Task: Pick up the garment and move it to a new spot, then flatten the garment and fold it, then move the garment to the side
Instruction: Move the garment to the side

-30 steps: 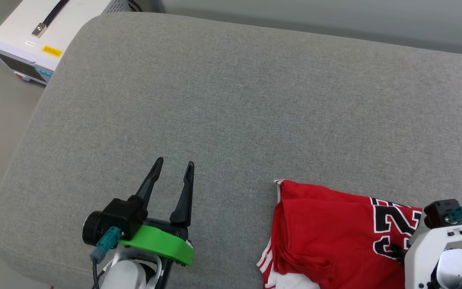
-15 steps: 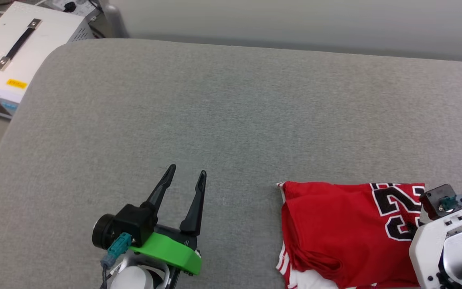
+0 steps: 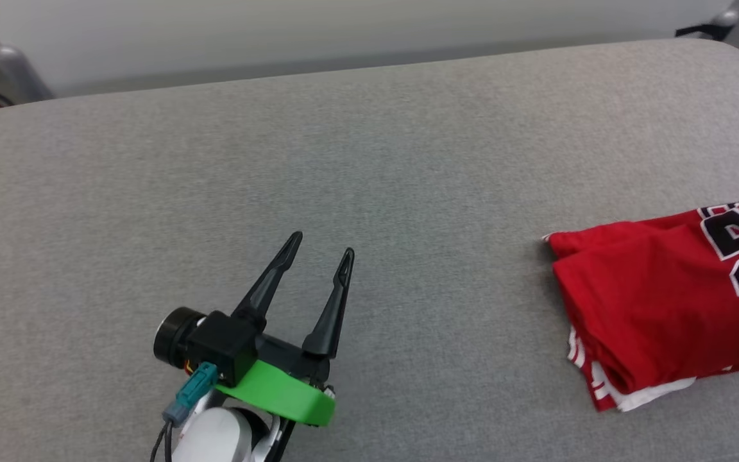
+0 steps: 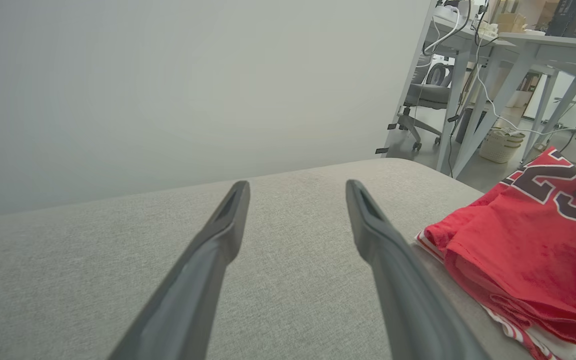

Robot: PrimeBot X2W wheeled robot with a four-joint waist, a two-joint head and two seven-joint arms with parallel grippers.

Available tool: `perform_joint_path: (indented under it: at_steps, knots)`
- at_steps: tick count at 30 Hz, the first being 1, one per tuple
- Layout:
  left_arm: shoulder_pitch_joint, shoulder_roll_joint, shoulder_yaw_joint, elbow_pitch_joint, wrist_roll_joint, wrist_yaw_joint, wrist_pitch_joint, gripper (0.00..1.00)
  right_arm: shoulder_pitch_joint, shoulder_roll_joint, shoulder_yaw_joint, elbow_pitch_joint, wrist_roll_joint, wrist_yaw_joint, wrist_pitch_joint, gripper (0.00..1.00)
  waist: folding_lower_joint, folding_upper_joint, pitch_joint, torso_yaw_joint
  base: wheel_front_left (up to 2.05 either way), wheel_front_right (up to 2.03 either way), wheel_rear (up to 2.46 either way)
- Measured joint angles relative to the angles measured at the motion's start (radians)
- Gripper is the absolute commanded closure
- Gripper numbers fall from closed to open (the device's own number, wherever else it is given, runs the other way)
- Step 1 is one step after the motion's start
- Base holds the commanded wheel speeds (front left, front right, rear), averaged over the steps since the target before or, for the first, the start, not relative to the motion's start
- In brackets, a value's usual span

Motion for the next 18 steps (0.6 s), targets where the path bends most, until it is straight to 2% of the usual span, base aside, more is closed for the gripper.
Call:
perform_joint_path:
  at_steps: [5,7,8,18]
  knots:
    - [-0.047,0.038,-0.023,-0.043,0.011,0.0,0.0,0.0,-0.104,-0.052,-0.008,0.113,0.014,0.0,-0.085,1.0,0.0,0.0,0.062,-0.067,0.0,0.0,0.0]
    - [-0.06,0.059,-0.025,-0.061,0.013,0.0,0.0,0.0,-0.15,-0.051,-0.016,0.165,0.011,0.0,-0.136,1.0,0.0,0.0,0.094,-0.087,0.0,0.0,0.0]
    - [-0.088,0.09,-0.025,-0.096,0.015,0.0,0.006,0.0,-0.219,-0.037,-0.048,0.271,0.003,0.0,-0.205,1.0,0.0001,0.0,0.153,-0.112,0.0,0.0,0.0]
    - [-0.167,0.146,-0.016,-0.278,0.034,0.0,0.09,0.0,-0.332,-0.01,-0.181,0.593,-0.053,0.0,-0.368,1.0,0.0002,0.0,0.334,-0.147,0.0,0.0,0.0]
